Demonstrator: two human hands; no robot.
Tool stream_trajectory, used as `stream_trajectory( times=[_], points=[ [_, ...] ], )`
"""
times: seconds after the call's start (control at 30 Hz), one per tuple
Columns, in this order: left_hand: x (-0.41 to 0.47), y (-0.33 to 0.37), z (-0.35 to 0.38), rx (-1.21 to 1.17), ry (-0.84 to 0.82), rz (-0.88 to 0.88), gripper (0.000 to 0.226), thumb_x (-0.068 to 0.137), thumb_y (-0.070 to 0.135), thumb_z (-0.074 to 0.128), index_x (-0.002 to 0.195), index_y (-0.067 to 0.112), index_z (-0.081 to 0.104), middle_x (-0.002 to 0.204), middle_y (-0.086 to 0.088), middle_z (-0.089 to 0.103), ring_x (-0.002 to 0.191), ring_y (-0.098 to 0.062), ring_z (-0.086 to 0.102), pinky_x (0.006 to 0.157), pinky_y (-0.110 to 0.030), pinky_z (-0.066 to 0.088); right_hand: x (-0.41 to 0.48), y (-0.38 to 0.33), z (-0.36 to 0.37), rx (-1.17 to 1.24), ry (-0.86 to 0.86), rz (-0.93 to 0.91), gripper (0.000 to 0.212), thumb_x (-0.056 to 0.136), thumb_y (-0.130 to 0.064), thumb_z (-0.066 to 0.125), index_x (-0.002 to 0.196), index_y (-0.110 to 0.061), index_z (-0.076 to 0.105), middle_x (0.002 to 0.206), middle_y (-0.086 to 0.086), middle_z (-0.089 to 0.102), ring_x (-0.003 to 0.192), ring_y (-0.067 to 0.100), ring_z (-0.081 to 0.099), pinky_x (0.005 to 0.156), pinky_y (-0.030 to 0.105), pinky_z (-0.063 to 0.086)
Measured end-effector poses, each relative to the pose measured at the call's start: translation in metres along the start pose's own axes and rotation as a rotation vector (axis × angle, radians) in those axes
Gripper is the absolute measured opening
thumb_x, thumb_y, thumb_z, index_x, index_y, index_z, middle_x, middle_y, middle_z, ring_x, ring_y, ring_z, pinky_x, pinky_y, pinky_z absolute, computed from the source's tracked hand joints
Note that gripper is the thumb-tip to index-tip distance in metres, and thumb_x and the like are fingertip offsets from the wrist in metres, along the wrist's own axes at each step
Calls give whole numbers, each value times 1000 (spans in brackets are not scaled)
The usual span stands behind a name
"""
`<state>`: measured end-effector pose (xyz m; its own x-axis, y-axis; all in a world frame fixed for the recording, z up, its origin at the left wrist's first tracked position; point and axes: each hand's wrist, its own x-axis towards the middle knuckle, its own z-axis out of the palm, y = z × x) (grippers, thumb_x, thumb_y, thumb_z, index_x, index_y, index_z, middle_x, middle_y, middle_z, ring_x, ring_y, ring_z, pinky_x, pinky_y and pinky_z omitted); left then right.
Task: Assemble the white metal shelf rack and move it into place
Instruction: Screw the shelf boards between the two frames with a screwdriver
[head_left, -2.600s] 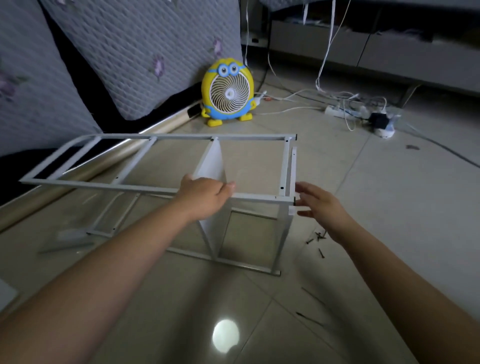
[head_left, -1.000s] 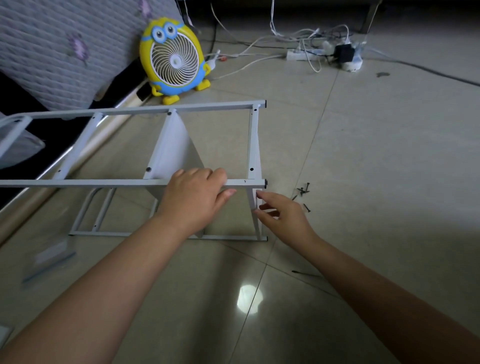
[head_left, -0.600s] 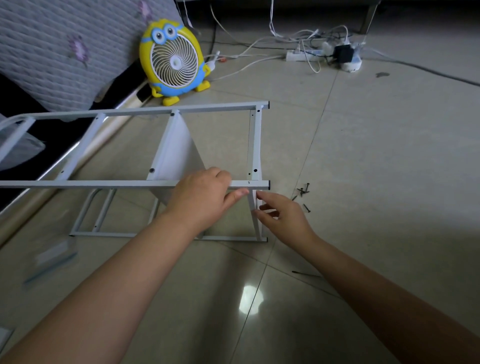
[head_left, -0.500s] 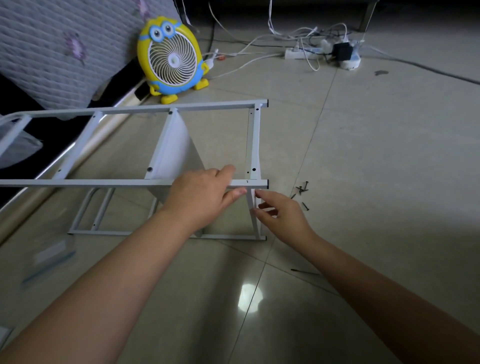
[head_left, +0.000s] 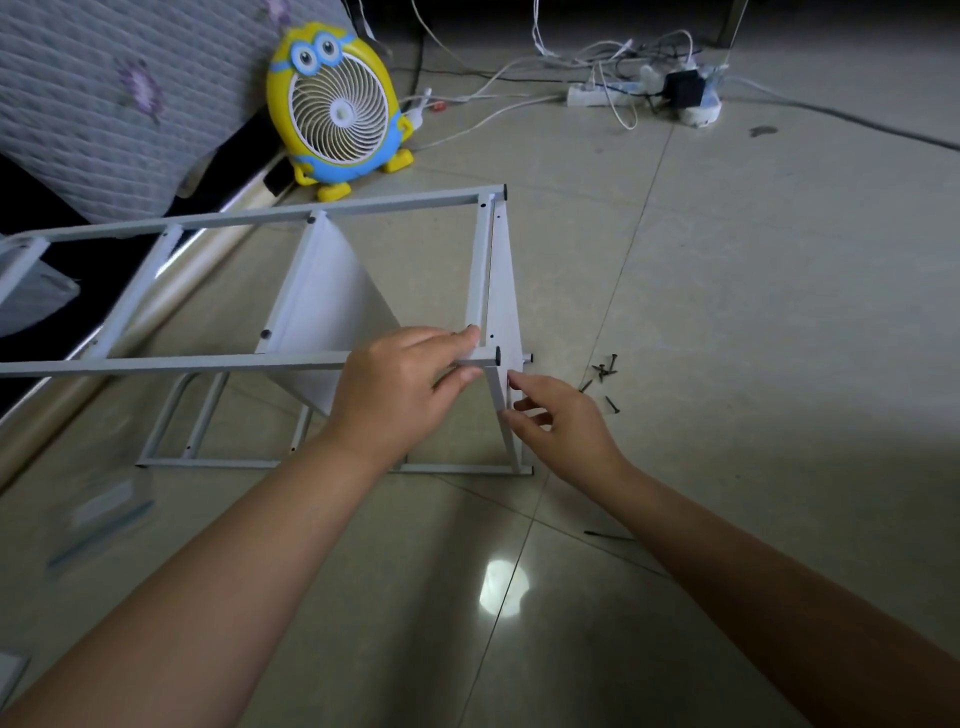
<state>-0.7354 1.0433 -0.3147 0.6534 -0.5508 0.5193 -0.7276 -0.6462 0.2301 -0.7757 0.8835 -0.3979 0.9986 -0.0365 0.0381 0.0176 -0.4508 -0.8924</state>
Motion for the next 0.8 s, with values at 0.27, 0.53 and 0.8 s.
stream_trajectory(
  times=[0.27, 0.53, 0.8],
  points=[
    [1, 11, 8, -61, 71, -160, 32, 69, 30, 59, 71, -1, 69, 69, -9, 71, 77, -13, 54, 63, -26, 42, -2, 1, -2, 33, 3, -5, 44, 86, -10, 62, 128, -7, 53, 121, 11, 59, 100, 22, 61, 85, 28, 50],
    [5, 22, 3, -213, 13, -358, 24, 63, 17, 70, 75, -3, 72, 77, -10, 73, 89, -9, 55, 70, -16, 40, -2, 0, 0, 54, 10, 4, 43, 85, -9, 63, 127, -6, 54, 121, 11, 59, 94, 13, 57, 83, 23, 48],
    [7, 19, -2, -256, -19, -452, 18, 69, 5, 78, 84, -2, 73, 80, 6, 64, 76, -4, 59, 68, 4, 36, -2, -2, 1, 34, -6, 10, 44, 86, -12, 61, 129, -7, 52, 122, 10, 59, 100, 24, 62, 87, 28, 50]
  ],
)
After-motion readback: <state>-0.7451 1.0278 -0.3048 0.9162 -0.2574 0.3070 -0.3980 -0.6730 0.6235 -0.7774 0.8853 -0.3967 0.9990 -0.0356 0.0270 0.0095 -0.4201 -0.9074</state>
